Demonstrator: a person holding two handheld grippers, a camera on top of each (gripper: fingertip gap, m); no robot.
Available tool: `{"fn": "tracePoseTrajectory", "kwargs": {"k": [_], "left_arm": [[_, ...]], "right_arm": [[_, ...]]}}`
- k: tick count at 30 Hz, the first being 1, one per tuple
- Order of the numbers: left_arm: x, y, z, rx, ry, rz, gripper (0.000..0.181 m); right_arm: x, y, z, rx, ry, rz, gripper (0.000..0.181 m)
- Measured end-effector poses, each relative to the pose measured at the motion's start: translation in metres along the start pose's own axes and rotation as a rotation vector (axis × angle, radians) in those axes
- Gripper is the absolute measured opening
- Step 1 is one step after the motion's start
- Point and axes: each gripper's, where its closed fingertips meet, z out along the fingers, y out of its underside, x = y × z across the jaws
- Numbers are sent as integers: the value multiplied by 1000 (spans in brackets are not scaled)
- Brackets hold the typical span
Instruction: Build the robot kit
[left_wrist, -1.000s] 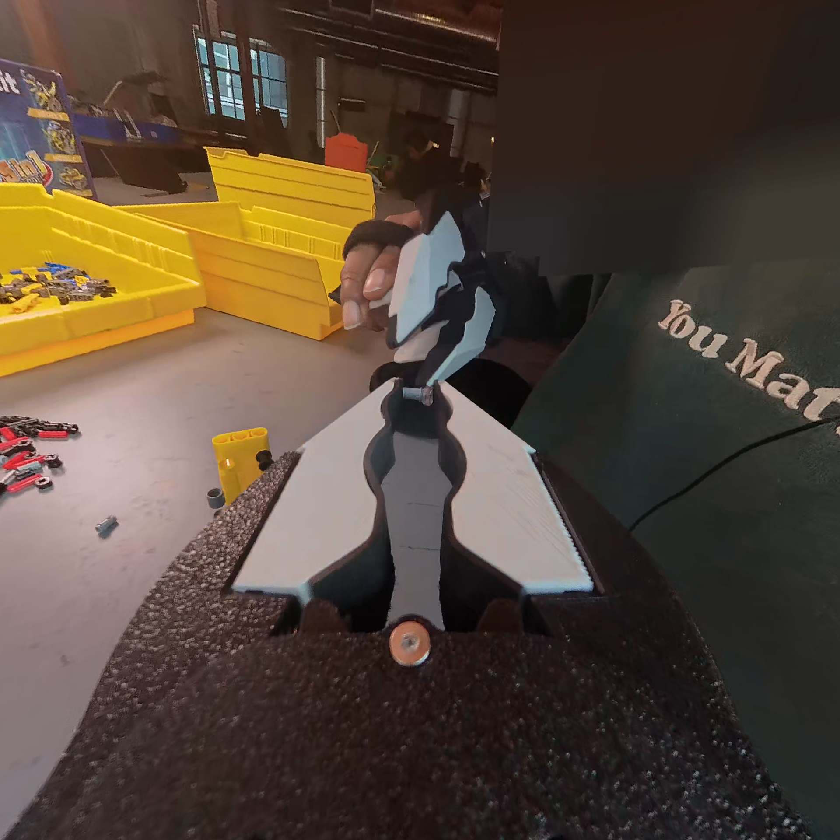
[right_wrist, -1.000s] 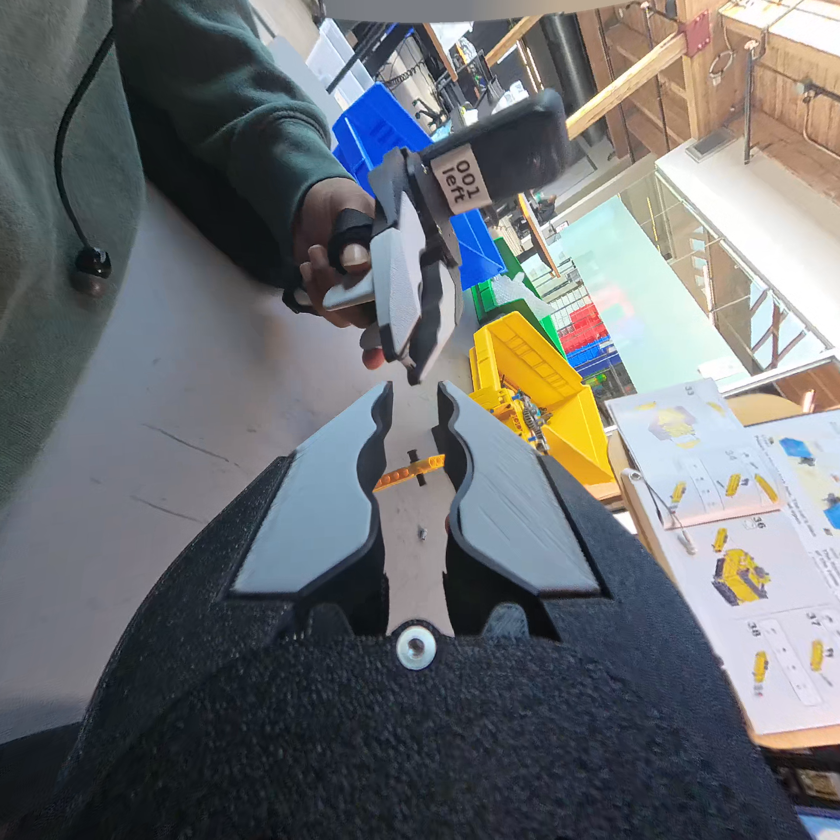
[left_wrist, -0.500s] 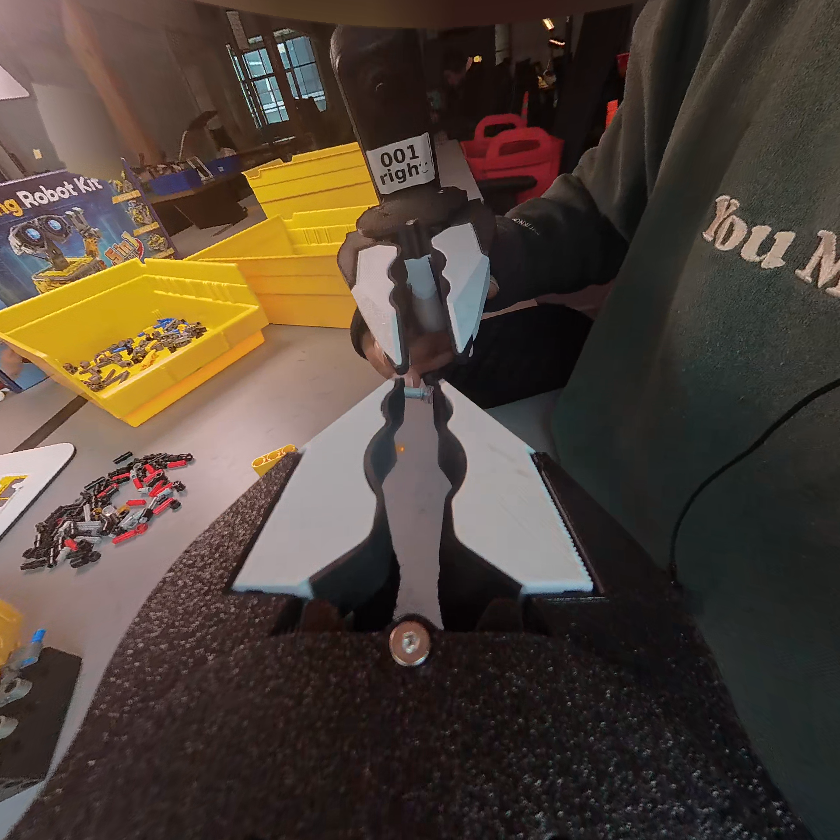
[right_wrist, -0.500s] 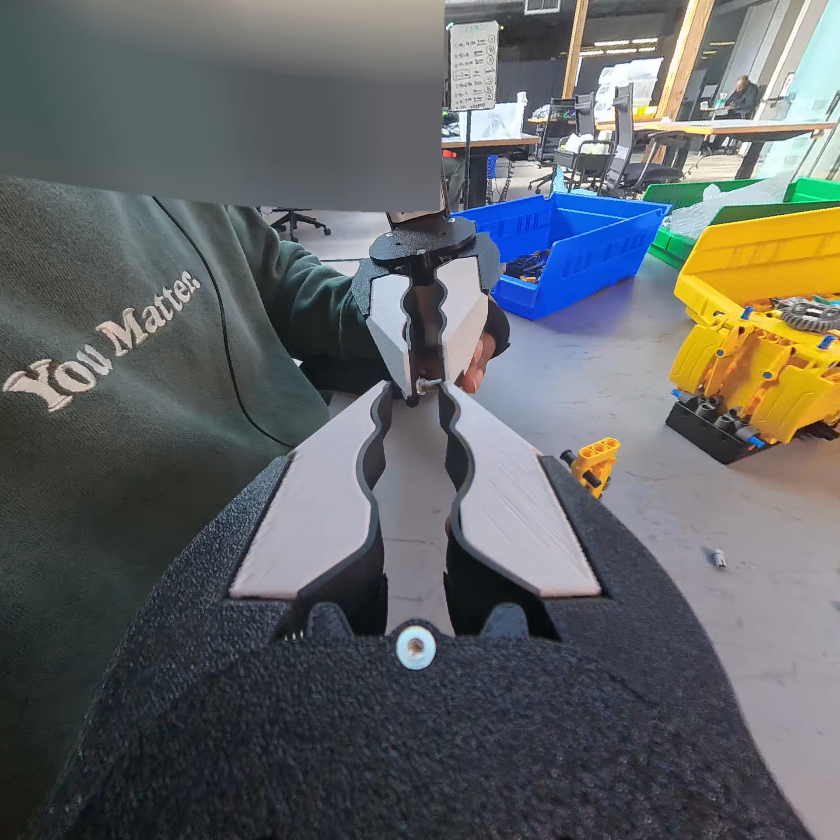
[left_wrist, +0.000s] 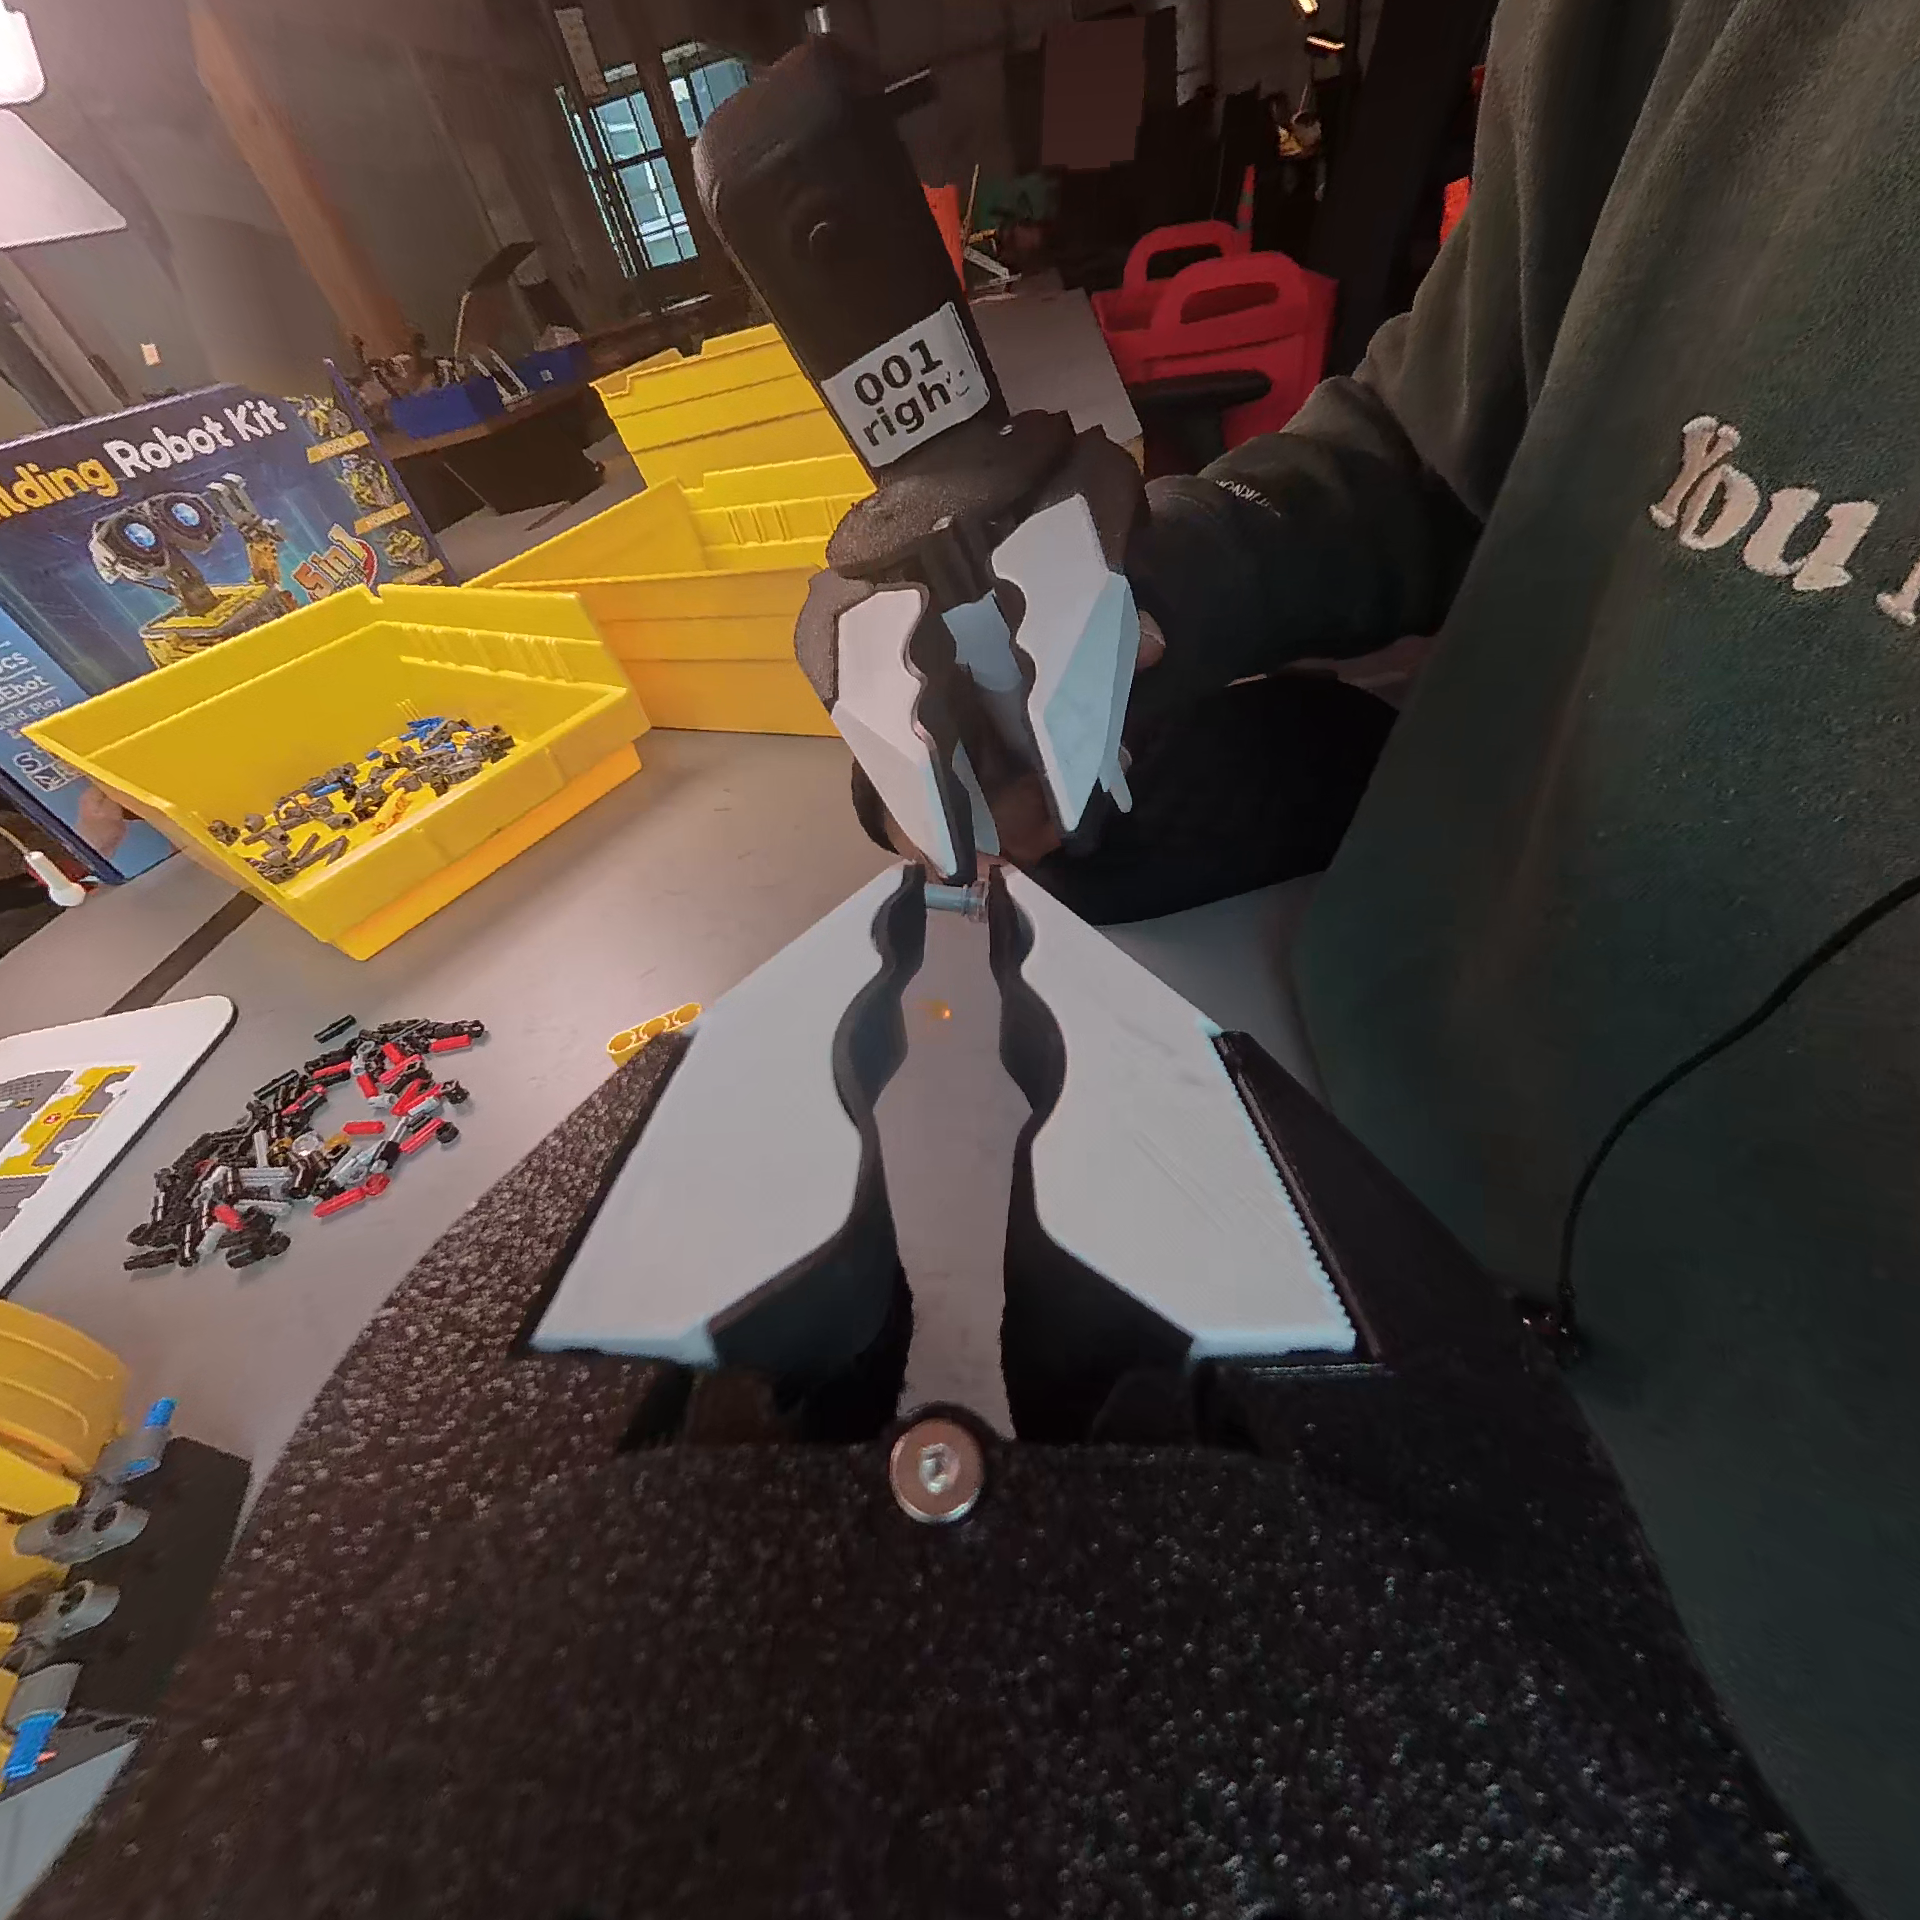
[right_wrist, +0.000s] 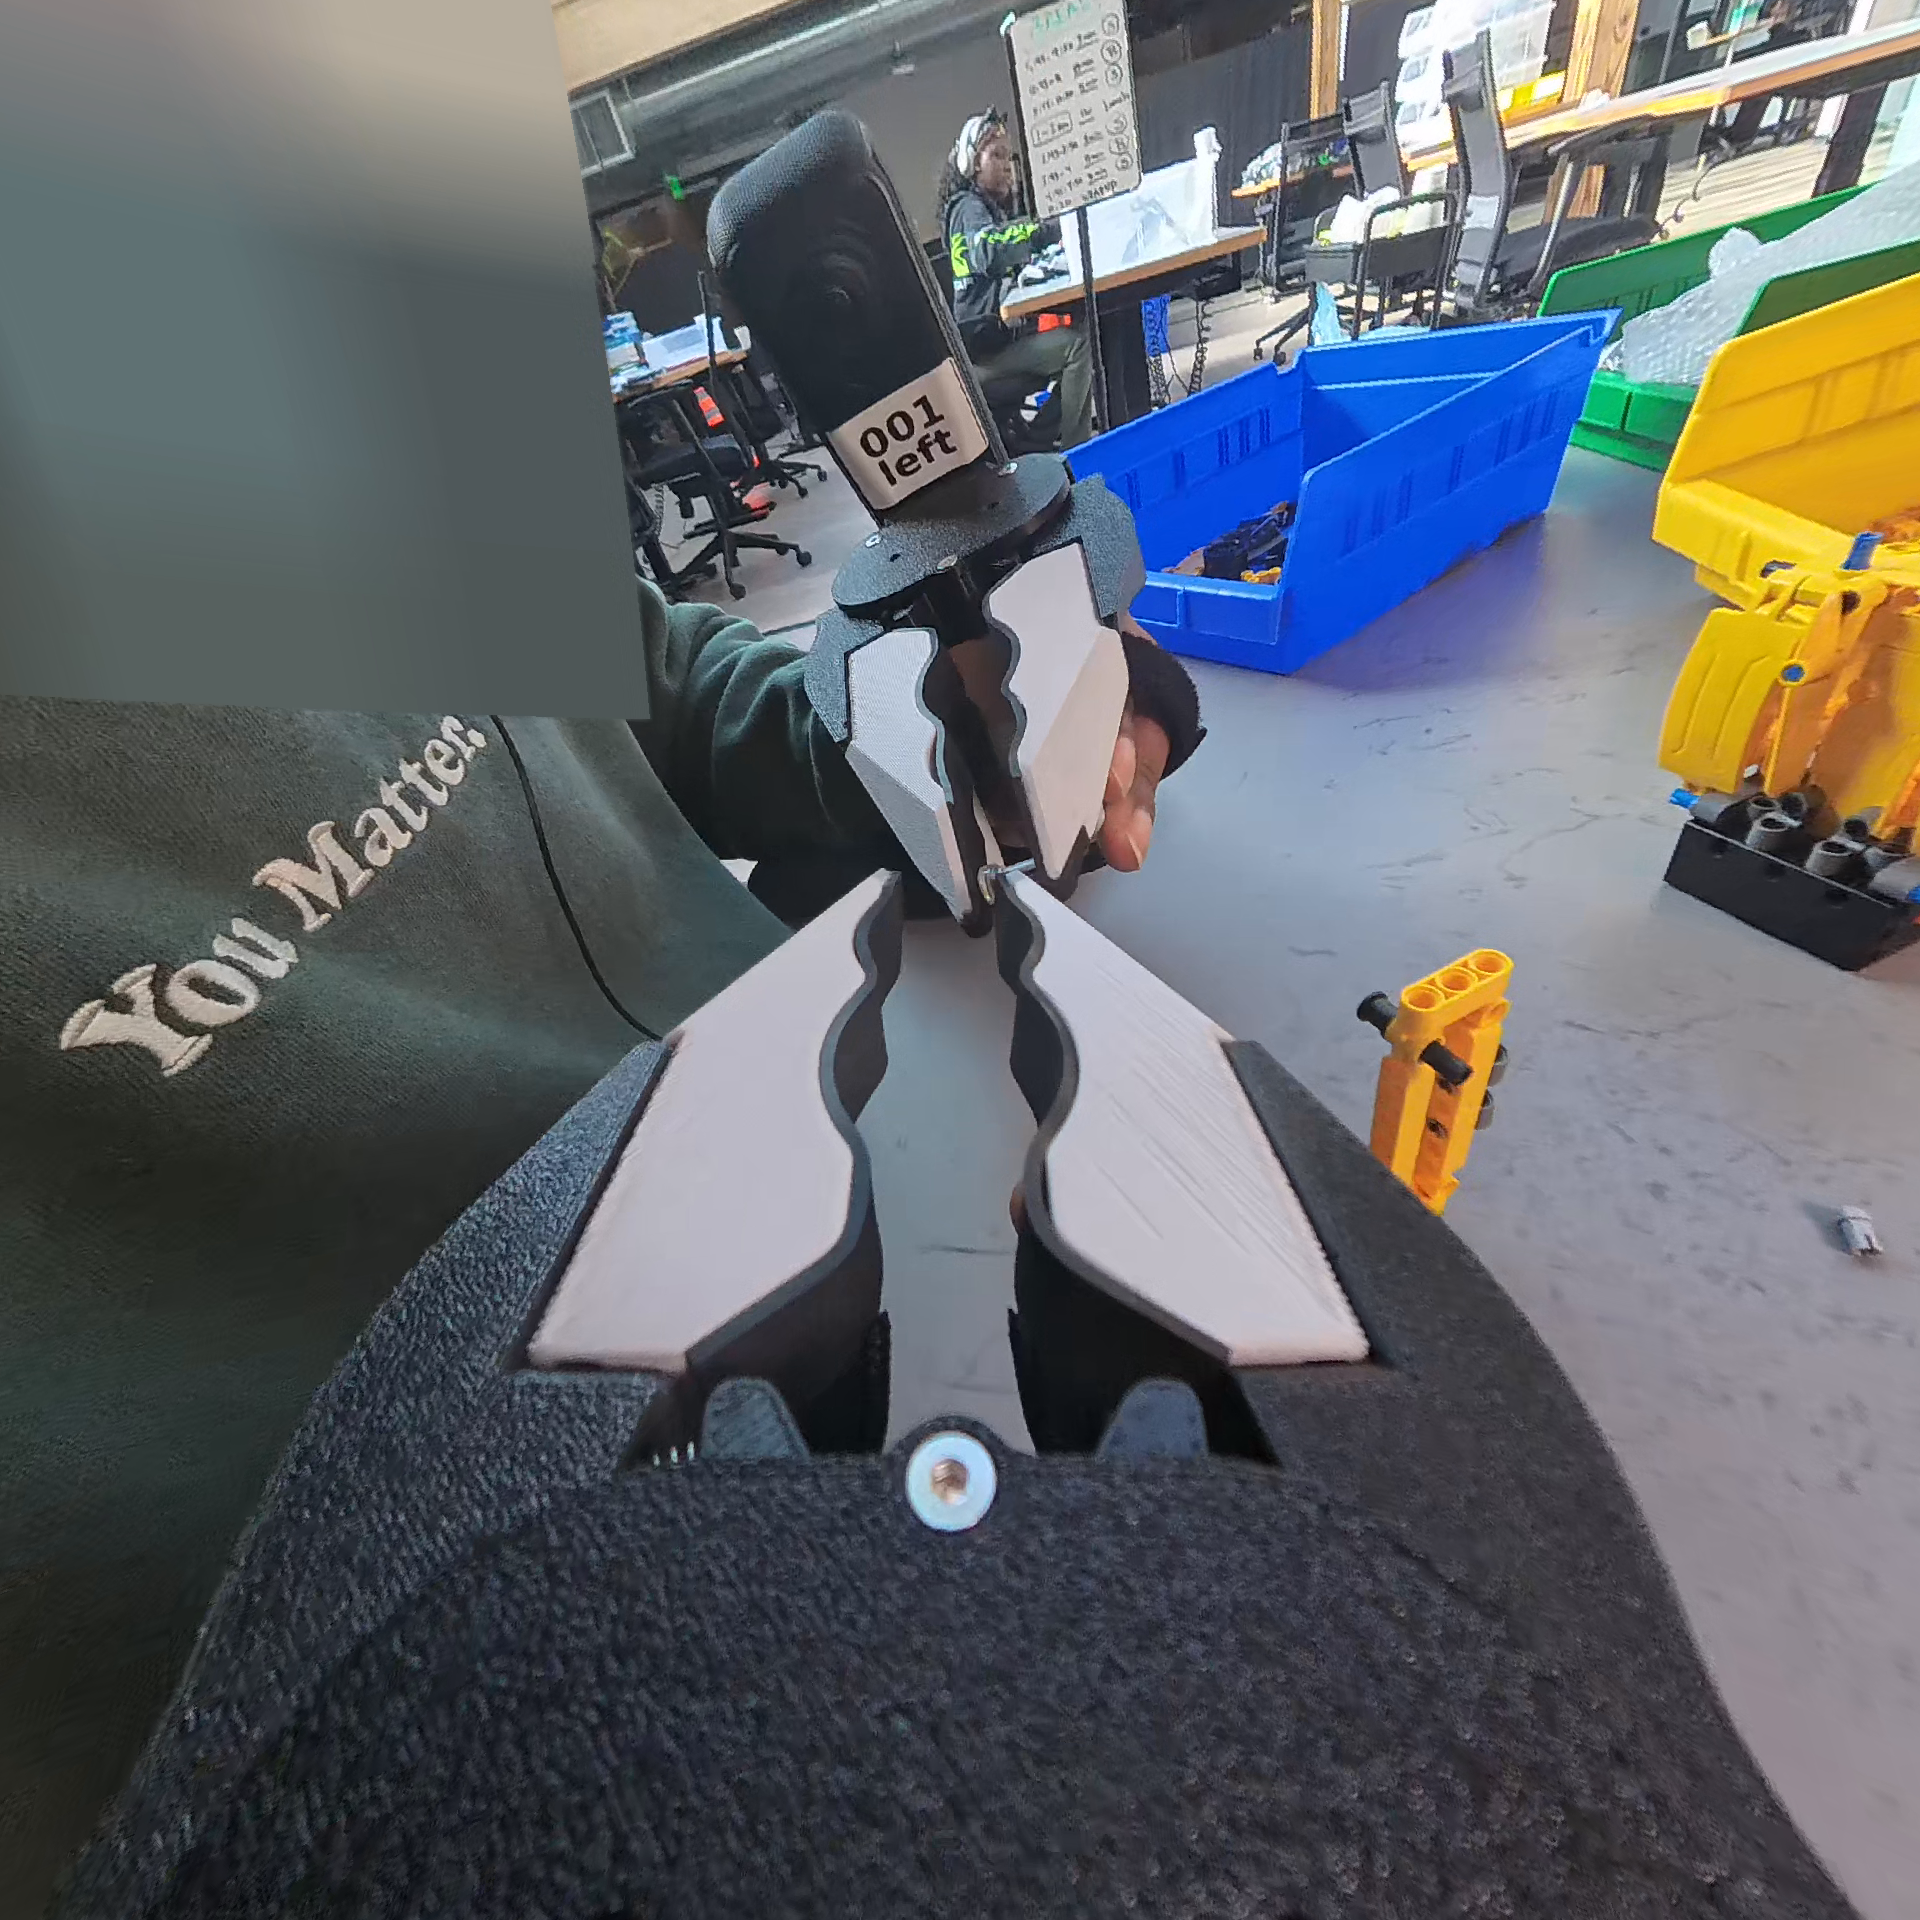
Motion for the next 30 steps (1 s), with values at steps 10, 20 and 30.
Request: {"fn": "tracePoseTrajectory", "kwargs": {"k": [10, 20, 30], "left_arm": [[8, 2, 1, -15, 36, 12, 10], [10, 2, 3, -28, 23, 65, 11], [9, 9, 6, -76, 8, 75, 10]], "right_arm": [[-3, 4, 0, 2, -20, 9, 10], [-3, 6, -11, -59, -37, -80, 17], [6, 17, -13, -112, 12, -65, 17]]}}
